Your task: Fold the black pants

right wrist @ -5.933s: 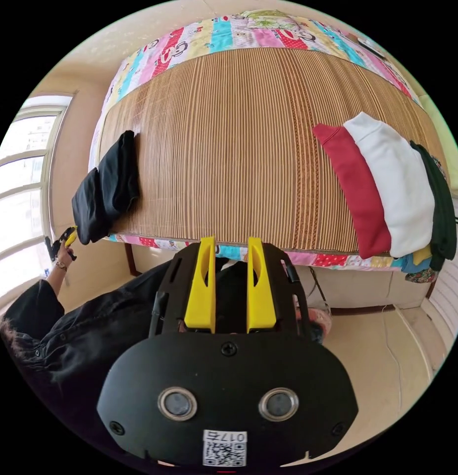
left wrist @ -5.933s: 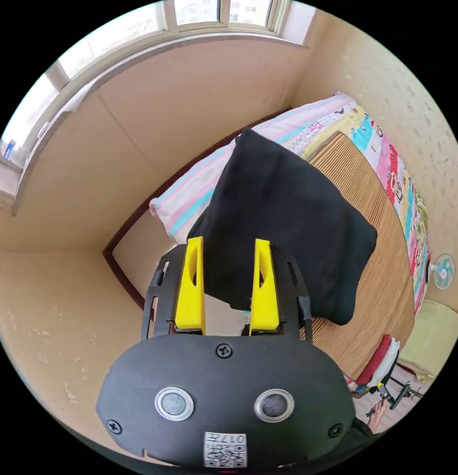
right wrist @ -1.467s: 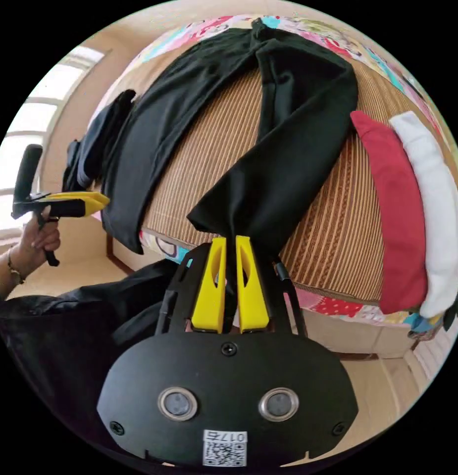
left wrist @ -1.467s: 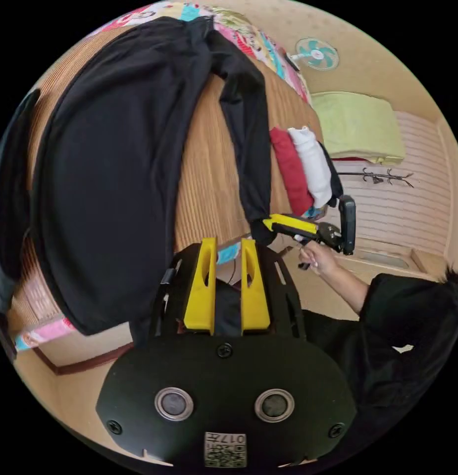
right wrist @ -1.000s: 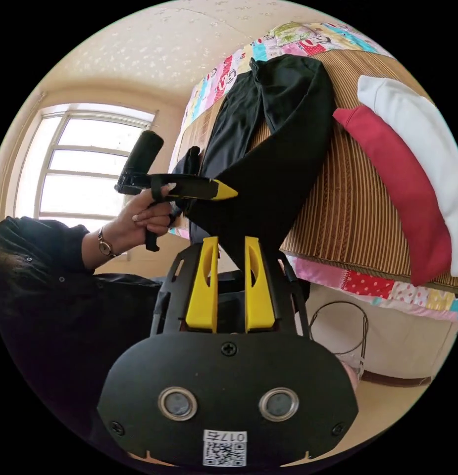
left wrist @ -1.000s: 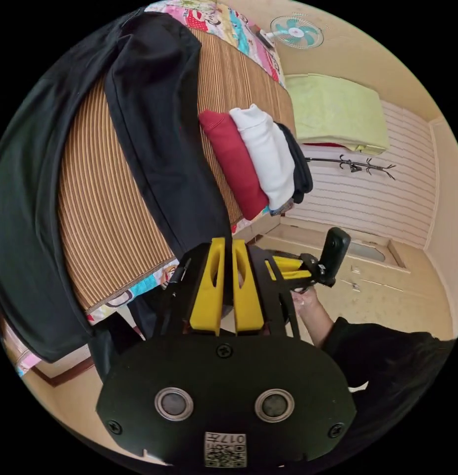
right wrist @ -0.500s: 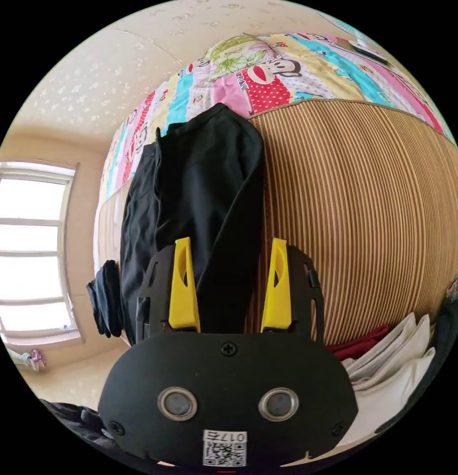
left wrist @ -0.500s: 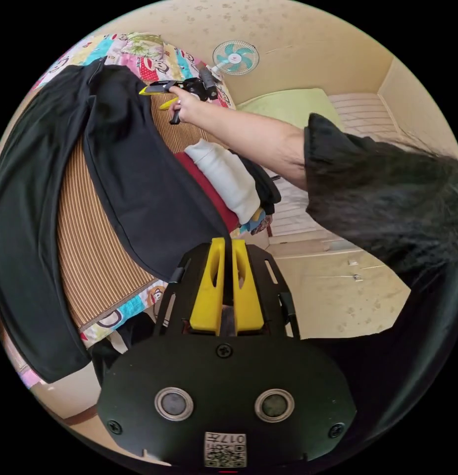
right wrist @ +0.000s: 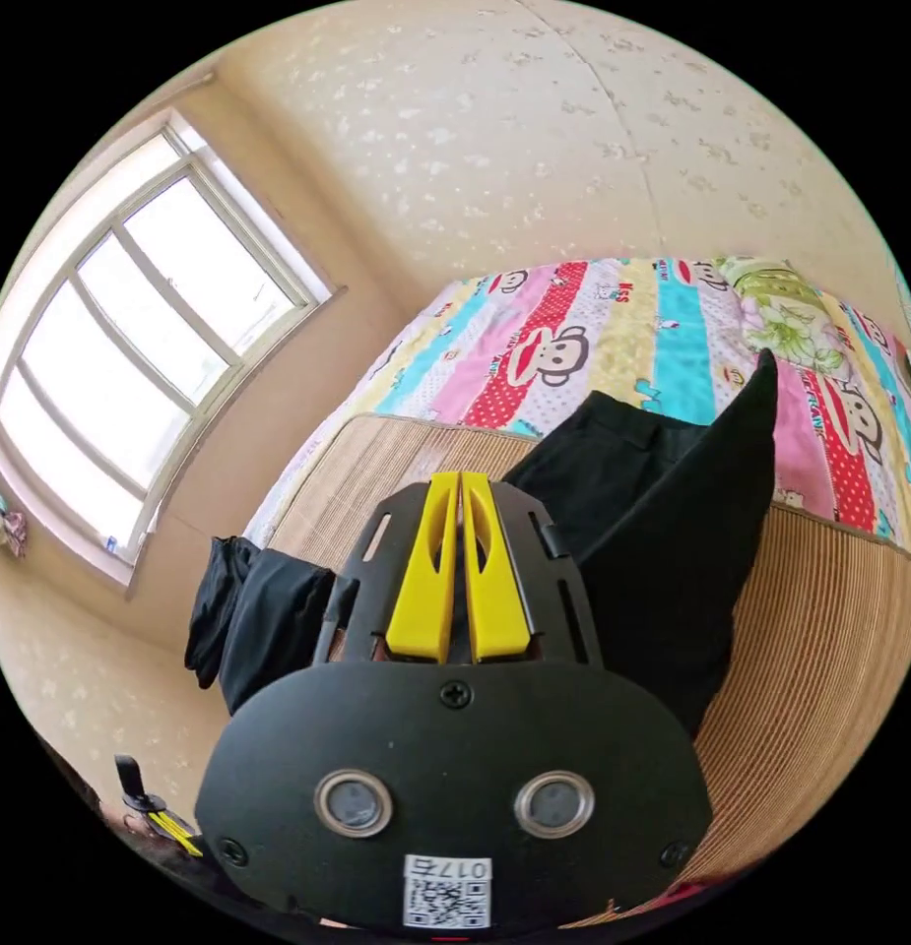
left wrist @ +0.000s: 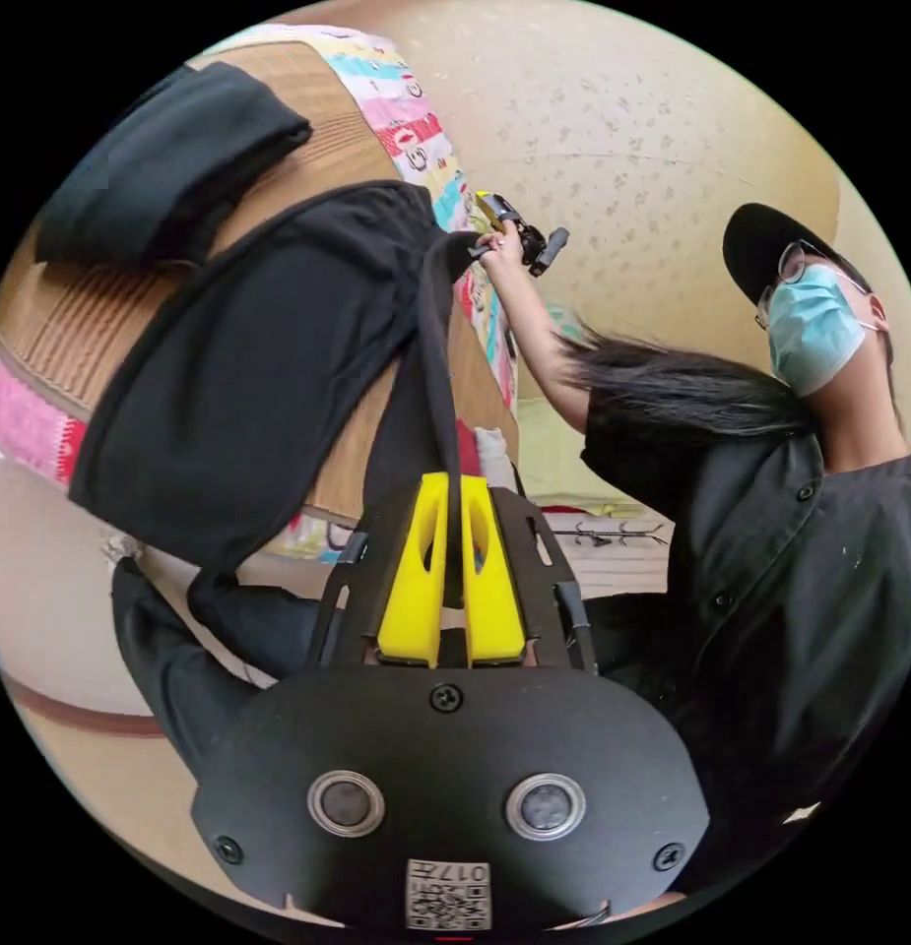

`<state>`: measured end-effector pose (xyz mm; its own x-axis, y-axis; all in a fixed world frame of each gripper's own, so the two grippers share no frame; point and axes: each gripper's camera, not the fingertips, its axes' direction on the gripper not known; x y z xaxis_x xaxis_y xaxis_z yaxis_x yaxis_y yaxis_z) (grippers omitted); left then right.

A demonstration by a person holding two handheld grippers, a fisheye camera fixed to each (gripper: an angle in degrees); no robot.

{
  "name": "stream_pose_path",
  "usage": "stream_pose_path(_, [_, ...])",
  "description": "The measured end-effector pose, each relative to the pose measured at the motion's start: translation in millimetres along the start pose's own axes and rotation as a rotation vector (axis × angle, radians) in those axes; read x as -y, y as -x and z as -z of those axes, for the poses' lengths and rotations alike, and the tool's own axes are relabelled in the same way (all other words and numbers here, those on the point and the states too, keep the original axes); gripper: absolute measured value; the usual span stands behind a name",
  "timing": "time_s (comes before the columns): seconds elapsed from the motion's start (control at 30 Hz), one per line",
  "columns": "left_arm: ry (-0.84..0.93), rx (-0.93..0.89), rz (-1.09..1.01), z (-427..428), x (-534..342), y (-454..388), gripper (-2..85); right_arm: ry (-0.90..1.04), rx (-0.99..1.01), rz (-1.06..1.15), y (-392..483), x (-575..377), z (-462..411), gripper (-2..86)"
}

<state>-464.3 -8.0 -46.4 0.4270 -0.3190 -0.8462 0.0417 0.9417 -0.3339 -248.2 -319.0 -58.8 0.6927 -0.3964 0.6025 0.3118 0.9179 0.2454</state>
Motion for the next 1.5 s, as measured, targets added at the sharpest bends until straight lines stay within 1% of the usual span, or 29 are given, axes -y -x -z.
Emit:
stream_pose_path(0.03, [-0.012,0.025,-0.002,9,-2,6,0.0,0.052,0.009,-0.026,15,0,-30,1.5])
stream_pose_path(0.1, [-0.065,0.050,0.019,36,-10,35,0.0,0.135,0.033,-0.027,34,-12,-60,2.3])
stream_pose_path(0.17, [-0.054,0.064,0.054,42,-15,57,0.0,0.187,0.013,0.036,54,-37,-72,4.0])
stream_pose_path(0.23, [-0.031,0.075,0.056,39,-18,67,0.0,0.250,-0.225,0.070,69,-76,-83,9.1])
stream_pose_path(0.27, [-0.011,0.057,0.046,34,-19,69,0.0,0.248,-0.280,0.065,70,-83,-82,10.1])
stream_pose_path(0.33, [0.025,0.025,0.011,28,-20,67,0.1,0.175,-0.397,0.016,68,-94,-73,12.6])
stream_pose_path(0.4, [0.066,-0.009,-0.022,22,-22,64,0.1,0.186,-0.367,-0.039,62,-86,-79,14.1])
stream_pose_path(0.43, [0.074,-0.022,-0.029,21,-23,64,0.2,0.266,-0.323,-0.074,56,-77,-96,15.3])
stream_pose_path(0.5, [0.104,-0.084,-0.049,16,-26,63,0.3,0.394,-0.364,-0.152,45,-70,-127,15.8])
stream_pose_path(0.53, [0.110,-0.097,-0.049,15,-27,63,0.3,0.372,-0.473,-0.173,45,-70,-133,14.5])
stream_pose_path(0.57, [0.114,-0.116,-0.044,15,-27,63,0.3,0.351,-0.473,-0.168,48,-70,-132,13.3])
stream_pose_path(0.6, [0.109,-0.138,-0.041,18,-27,61,0.4,0.317,-0.458,-0.192,51,-70,-127,9.8])
stream_pose_path(0.63, [0.108,-0.153,-0.043,19,-27,60,0.4,0.246,-0.458,-0.233,57,-72,-112,5.3])
stream_pose_path(0.67, [0.104,-0.183,-0.052,23,-27,56,0.4,0.194,-0.454,-0.238,63,-73,-102,5.0])
stream_pose_path(0.73, [0.105,-0.229,-0.071,31,-26,47,0.6,-0.029,-0.512,-0.218,97,-80,-61,3.9])
stream_pose_path(0.8, [0.093,-0.257,-0.102,44,-27,37,0.9,-0.088,-0.483,-0.172,118,-75,-51,3.6])
stream_pose_path(0.87, [0.078,-0.224,-0.111,56,-27,36,1.2,-0.085,-0.400,-0.159,129,-61,-59,3.5])
stream_pose_path(0.9, [0.069,-0.165,-0.108,64,-27,41,1.5,-0.051,-0.339,-0.145,131,-49,-75,3.5])
stream_pose_path(0.93, [0.069,-0.122,-0.092,67,-27,46,1.7,0.032,-0.292,-0.129,128,-36,-98,3.7])
stream_pose_path(1.0, [0.092,0.084,0.077,79,-22,80,3.4,0.156,-0.288,-0.066,125,-26,-128,4.1])
stream_pose_path(1.07, [0.058,0.158,0.140,95,-19,101,5.1,0.157,-0.332,-0.060,128,-30,-127,3.5])
stream_pose_path(1.1, [0.029,0.163,0.147,104,-14,109,6.1,0.130,-0.289,-0.039,133,-41,-112,4.5])
stream_pose_path(1.13, [0.018,0.161,0.145,107,-11,111,6.3,0.119,-0.212,-0.001,138,-59,-91,5.9])
stream_pose_path(1.2, [0.018,0.156,0.110,105,12,111,7.4,0.146,-0.142,0.031,138,-102,-60,8.2])
stream_pose_path(1.27, [0.076,0.175,0.047,86,37,104,8.9,0.201,-0.169,-0.011,129,-157,-33,9.6])
stream_pose_path(1.33, [0.161,0.231,-0.022,59,58,96,9.9,0.277,-0.204,-0.144,112,-241,-6,10.2])
stream_pose_path(1.37, [0.210,0.274,-0.072,39,69,90,10.1,0.294,-0.190,-0.192,108,-261,-1,10.3])
stream_pose_path(1.43, [0.281,0.324,-0.113,9,80,85,10.4,0.313,-0.057,-0.356,96,-329,9,11.0])
stream_pose_path(1.5, [0.361,0.343,-0.091,-21,86,88,10.4,0.342,0.006,-0.436,93,-366,-1,11.0])
